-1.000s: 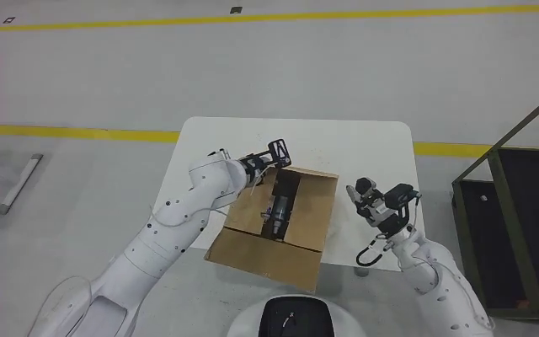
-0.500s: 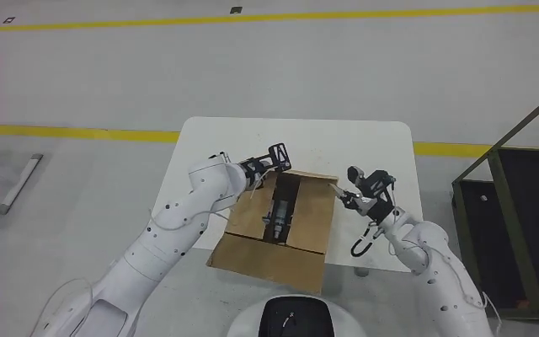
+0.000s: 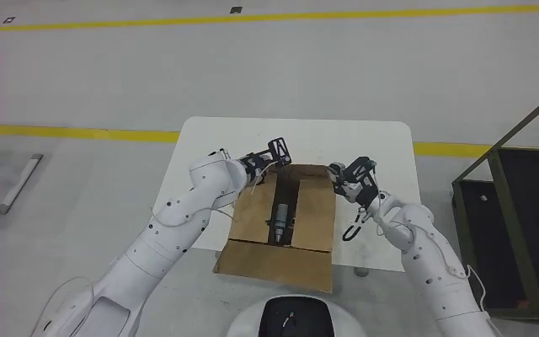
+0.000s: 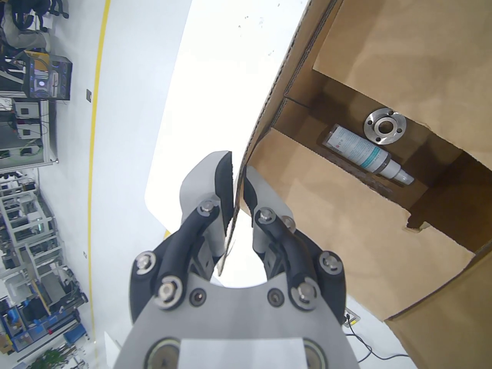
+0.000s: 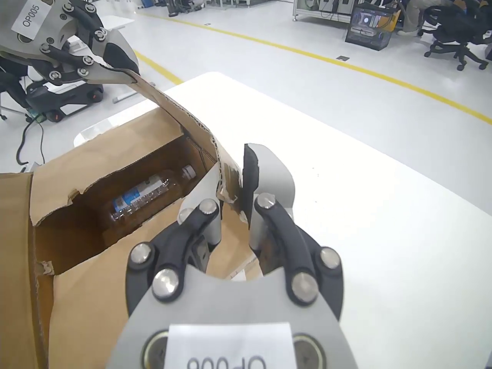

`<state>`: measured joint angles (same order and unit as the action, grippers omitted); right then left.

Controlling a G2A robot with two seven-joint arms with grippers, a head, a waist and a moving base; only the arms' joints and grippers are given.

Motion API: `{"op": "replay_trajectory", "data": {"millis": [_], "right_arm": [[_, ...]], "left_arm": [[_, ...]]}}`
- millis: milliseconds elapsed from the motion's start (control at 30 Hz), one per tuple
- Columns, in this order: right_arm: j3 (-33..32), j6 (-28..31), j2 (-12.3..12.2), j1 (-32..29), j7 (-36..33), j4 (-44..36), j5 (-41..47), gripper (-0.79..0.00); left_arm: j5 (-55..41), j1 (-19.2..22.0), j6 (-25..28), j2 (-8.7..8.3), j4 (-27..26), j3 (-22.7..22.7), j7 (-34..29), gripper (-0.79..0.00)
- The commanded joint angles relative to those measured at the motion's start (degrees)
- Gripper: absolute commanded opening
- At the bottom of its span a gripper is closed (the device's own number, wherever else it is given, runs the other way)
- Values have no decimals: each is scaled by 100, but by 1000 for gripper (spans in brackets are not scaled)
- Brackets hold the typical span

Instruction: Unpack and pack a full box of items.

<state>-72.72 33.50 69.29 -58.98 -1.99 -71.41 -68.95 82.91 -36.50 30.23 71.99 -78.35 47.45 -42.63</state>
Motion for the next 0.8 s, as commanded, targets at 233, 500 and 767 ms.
{"op": "replay_trajectory", "data": {"millis": [233,500,767], "right_arm": [[127,50,91,455,-564,593,1042,-785],[302,8,167,852,-967,950,1544,-548],[329,-6,172,910,-972,879,1623,-489]], "left_arm": [[40,-180,-251,-31,-185,290,316,0],[174,-392,-224,-82,-343,491,356,0],[222,-511,-272,-100,-402,646,326,0]]}}
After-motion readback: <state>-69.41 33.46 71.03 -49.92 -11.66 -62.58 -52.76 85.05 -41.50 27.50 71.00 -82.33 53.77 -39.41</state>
